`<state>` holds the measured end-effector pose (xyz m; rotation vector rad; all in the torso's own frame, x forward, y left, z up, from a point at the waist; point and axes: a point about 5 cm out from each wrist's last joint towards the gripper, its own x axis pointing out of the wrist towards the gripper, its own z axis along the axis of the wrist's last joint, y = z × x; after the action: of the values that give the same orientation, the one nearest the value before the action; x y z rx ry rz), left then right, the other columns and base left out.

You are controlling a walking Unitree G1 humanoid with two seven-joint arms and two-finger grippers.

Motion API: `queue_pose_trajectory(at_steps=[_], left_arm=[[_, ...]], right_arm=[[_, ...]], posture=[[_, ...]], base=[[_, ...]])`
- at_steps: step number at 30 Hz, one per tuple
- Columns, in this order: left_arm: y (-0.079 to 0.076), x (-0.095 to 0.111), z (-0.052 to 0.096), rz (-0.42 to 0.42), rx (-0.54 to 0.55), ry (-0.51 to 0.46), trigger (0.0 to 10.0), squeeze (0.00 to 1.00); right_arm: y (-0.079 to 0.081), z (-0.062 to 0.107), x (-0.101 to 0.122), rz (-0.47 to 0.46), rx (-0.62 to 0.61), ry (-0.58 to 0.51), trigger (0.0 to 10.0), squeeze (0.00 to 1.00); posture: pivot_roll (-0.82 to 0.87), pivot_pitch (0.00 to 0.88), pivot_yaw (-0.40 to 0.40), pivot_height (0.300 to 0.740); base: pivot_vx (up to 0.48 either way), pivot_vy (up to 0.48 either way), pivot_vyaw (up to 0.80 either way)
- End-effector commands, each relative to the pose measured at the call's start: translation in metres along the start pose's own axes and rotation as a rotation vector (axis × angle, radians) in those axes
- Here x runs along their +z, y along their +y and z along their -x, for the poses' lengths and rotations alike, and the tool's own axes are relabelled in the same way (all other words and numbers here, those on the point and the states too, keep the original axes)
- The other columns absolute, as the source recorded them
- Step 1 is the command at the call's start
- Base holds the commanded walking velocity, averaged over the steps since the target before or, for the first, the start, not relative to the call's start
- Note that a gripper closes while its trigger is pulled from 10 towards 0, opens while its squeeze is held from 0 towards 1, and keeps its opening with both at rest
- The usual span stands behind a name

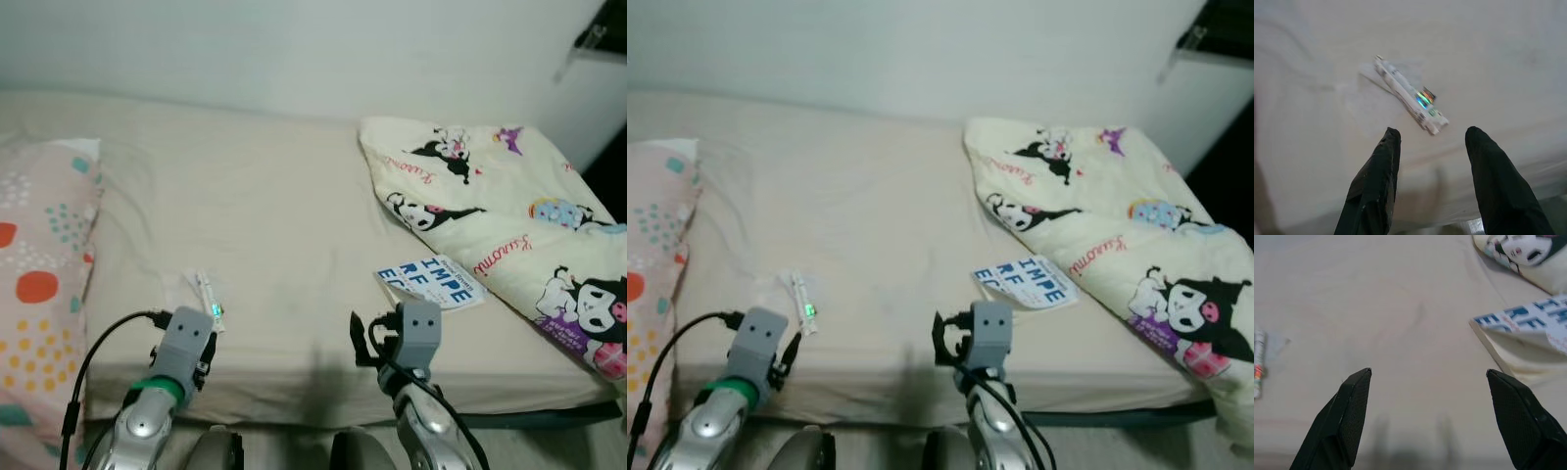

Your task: Clean up the room

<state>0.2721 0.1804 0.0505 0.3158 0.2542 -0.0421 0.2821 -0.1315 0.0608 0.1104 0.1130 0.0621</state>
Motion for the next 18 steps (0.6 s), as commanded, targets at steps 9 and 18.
queue_pose_trajectory(at_steps=[9,18], left_arm=[[0.03,0.008,-0.013,0.027,0.165,-0.014,10.0,0.0],[0.055,0.015,-0.03,0.053,0.232,-0.002,10.0,0.9]], right_arm=[[-0.001,0.004,0.0,0.003,0.015,0.007,10.0,0.0],[0.008,0.002,0.016,-0.004,0.077,-0.044,10.0,0.0]], posture=[[0.03,0.14,-0.049,0.601],[0.0,0.206,-0.061,0.601]], base=[[0.0,0.0,0.0],[0.0,0.0,0.0]])
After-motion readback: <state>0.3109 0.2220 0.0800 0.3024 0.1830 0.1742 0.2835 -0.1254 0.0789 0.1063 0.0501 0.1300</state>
